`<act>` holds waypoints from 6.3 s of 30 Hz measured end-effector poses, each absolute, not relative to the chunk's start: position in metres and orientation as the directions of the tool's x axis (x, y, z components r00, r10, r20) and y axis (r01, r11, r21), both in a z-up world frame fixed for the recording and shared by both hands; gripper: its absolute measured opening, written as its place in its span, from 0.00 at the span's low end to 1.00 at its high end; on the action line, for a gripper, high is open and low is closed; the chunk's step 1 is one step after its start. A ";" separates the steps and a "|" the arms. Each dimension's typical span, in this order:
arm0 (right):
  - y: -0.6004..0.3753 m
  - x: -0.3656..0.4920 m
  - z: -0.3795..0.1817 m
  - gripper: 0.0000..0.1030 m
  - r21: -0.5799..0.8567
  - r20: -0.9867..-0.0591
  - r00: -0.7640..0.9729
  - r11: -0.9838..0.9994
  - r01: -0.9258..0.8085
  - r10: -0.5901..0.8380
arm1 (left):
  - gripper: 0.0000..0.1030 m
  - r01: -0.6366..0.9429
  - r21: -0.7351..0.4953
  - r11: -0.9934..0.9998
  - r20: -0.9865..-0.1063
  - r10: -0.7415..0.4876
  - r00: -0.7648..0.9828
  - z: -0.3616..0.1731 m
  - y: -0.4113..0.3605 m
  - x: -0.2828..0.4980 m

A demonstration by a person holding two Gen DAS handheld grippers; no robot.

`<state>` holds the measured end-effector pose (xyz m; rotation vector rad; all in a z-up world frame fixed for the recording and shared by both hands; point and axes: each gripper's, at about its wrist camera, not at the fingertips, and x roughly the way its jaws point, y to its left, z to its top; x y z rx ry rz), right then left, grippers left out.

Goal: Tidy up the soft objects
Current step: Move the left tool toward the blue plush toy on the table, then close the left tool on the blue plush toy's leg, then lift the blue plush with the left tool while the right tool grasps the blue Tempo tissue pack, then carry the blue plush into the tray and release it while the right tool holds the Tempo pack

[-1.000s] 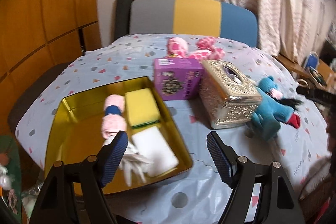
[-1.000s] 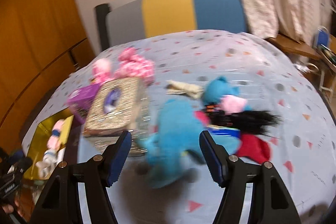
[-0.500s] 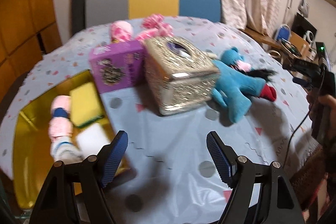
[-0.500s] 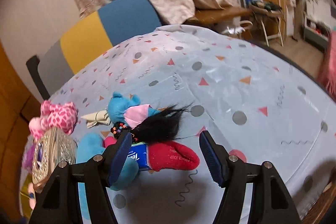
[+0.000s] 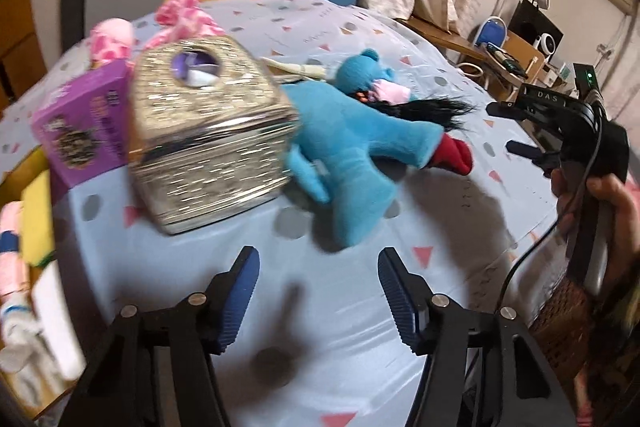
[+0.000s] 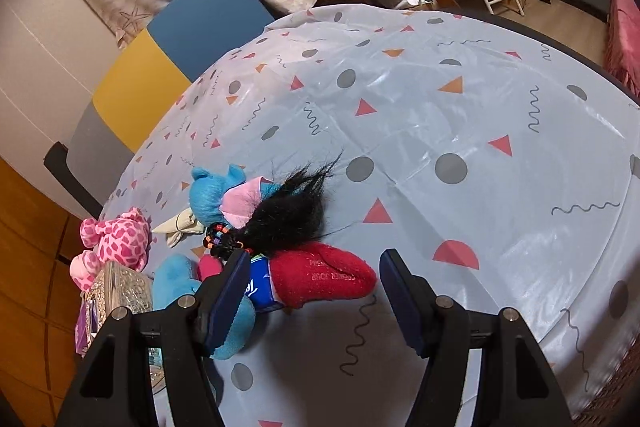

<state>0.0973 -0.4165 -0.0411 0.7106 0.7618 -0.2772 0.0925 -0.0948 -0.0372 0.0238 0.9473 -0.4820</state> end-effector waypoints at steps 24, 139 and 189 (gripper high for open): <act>-0.409 0.102 -0.037 0.66 0.510 -0.682 0.728 0.756 0.410 0.065 | 0.44 0.493 -0.086 0.866 -0.769 -0.372 0.520 -0.060 -0.175 0.136; -0.278 0.164 -0.113 0.60 -0.040 -0.918 0.375 0.969 0.244 -0.132 | 0.83 -0.212 -0.073 0.974 -0.715 0.097 0.693 0.010 0.252 0.040; -0.267 0.158 -0.111 0.60 -0.084 -0.911 0.380 0.974 0.209 -0.160 | 0.96 -0.263 -0.126 0.957 -0.639 0.125 0.759 0.015 0.182 0.035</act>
